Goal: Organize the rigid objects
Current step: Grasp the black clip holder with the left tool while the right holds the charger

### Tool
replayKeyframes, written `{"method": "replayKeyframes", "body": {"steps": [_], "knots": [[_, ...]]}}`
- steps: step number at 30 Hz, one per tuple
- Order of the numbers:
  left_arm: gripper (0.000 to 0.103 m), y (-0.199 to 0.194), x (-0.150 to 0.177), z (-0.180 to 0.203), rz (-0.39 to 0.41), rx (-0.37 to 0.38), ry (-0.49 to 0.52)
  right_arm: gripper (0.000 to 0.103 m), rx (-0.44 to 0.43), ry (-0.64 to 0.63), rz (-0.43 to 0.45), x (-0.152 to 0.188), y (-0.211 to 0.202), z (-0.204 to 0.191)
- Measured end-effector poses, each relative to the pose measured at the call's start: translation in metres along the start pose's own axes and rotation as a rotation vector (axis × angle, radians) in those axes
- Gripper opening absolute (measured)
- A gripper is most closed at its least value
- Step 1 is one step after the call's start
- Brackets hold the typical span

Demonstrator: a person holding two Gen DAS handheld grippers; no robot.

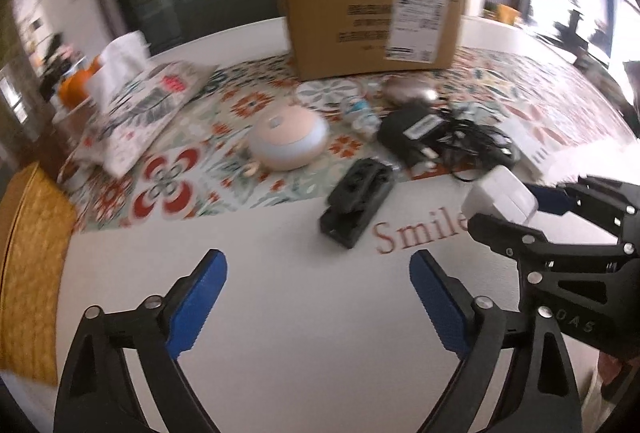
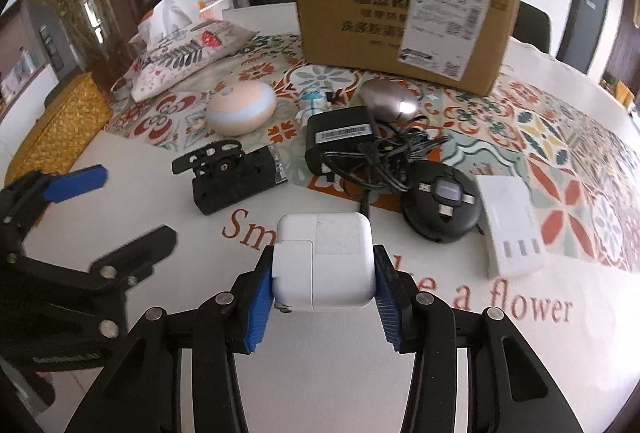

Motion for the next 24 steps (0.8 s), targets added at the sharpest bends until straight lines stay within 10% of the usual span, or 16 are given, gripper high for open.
{"method": "replayKeyframes", "body": {"steps": [24], "knots": [[0.033, 0.059, -0.026, 0.019, -0.011, 0.19, 0.16, 0.046, 0.056, 0.16, 0.003, -0.001, 0.019, 0.015]]}}
Point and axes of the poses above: each gripper's, at about its wrist camera, not at the fingertips, and y roughly the way its jaws point, z to its right, x to its underside, the point moved 8 cm from there along y, roughly the way its jaws point, and after that the axes turned 5 degrees about x, right-handed, at the moved point
